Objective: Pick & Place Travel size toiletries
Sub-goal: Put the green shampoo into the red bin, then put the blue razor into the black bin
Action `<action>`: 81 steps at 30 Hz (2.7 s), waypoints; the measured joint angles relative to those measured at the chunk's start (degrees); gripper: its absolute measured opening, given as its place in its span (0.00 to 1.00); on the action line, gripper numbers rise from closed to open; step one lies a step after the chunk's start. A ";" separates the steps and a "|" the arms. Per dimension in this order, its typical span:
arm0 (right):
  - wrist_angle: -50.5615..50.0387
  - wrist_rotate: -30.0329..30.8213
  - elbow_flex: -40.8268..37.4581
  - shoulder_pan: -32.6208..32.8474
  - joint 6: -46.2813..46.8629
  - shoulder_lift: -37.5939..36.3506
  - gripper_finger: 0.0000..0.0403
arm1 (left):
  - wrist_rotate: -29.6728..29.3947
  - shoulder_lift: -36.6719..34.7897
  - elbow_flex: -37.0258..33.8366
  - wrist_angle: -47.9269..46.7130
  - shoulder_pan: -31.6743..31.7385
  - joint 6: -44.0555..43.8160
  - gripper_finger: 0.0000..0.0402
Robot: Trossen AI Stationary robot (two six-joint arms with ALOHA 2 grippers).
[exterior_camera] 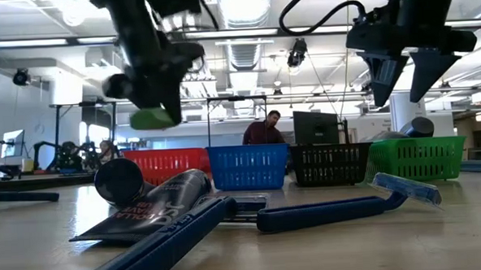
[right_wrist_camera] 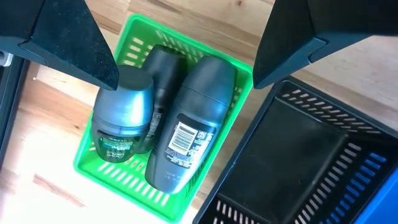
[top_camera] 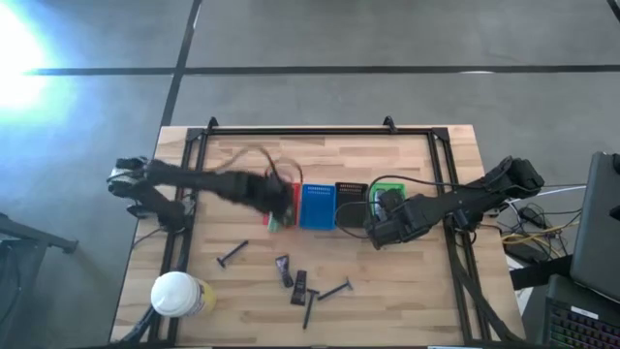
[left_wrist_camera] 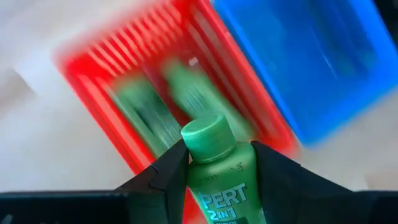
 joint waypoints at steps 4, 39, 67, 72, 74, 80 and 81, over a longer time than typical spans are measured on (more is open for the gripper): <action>0.11 0.01 0.00 0.00 0.63 0.00 0.91 | 3.08 0.96 -1.30 4.43 8.45 6.35 0.38; 0.73 -0.23 -0.17 0.00 -0.43 0.00 0.91 | 16.02 -6.50 -21.24 -11.26 -16.11 2.54 0.75; 1.03 -0.69 -0.22 0.00 0.68 0.00 0.91 | 20.78 -11.34 -23.38 1.42 -19.50 1.65 0.65; 1.03 -0.67 -0.22 0.00 1.97 0.00 0.91 | 19.05 -7.25 -23.51 2.24 -23.31 1.10 0.65; 1.01 -0.67 -0.22 0.00 2.14 0.00 0.91 | 18.03 -5.72 -23.51 3.77 -24.61 0.66 0.64; 1.00 -0.65 -0.24 0.00 2.17 0.02 0.91 | 15.49 -2.06 -23.31 6.52 -26.90 0.39 0.53; 0.98 -0.65 -0.24 0.00 2.17 0.02 0.91 | 14.83 -1.53 -23.25 6.35 -27.03 0.38 0.50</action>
